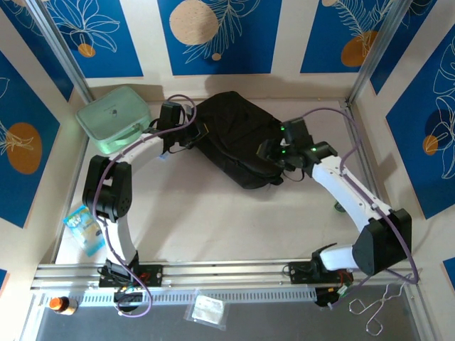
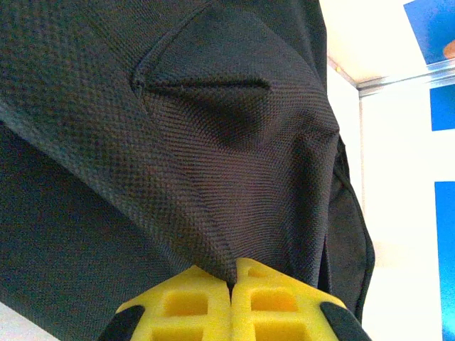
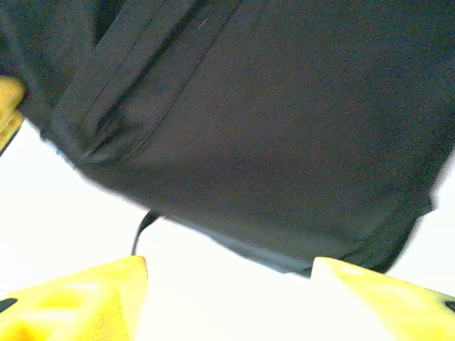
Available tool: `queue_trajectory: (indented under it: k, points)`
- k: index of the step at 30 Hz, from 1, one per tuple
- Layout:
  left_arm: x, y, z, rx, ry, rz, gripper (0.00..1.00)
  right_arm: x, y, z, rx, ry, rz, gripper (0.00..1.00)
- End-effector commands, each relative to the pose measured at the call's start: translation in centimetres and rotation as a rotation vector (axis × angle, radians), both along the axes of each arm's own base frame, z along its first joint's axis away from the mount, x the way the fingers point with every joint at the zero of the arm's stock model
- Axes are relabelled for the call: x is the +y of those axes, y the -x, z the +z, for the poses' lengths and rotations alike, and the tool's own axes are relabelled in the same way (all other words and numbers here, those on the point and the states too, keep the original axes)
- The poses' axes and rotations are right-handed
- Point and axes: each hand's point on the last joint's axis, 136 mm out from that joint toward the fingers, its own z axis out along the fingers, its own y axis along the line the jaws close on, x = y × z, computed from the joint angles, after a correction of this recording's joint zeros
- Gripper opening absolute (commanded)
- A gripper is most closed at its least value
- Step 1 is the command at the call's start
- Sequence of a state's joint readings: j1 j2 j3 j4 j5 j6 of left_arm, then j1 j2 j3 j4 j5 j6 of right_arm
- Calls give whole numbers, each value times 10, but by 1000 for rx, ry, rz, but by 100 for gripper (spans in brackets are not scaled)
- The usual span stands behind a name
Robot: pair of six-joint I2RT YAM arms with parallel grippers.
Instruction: Pack the student bag
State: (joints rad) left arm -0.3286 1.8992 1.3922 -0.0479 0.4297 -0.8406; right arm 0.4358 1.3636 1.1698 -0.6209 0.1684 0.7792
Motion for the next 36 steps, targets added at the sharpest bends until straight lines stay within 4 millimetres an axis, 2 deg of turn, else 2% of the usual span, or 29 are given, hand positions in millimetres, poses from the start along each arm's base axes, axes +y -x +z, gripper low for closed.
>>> queue_trajectory:
  k: [1,5,7,19,23,29,31,36]
  points:
    - [-17,5,32,-88,57,-55,0,35,16,-10,99,-57,28,58]
    - [-17,7,28,-79,56,-57,0,75,20,-19,108,-89,59,54]
    - [-18,8,27,-75,58,-59,0,83,19,-26,137,-87,35,50]
    - [-20,10,25,-68,69,-64,0,86,-9,-54,166,22,-102,36]
    - [-20,10,26,-69,71,-64,0,84,-13,-61,177,57,-120,35]
    - [-20,10,26,-69,70,-63,0,95,-15,-71,216,43,-86,35]
    - [-20,11,26,-69,70,-64,0,95,-15,-74,222,46,-83,30]
    - [-18,9,22,-69,47,-62,0,89,-13,-72,202,82,-66,3]
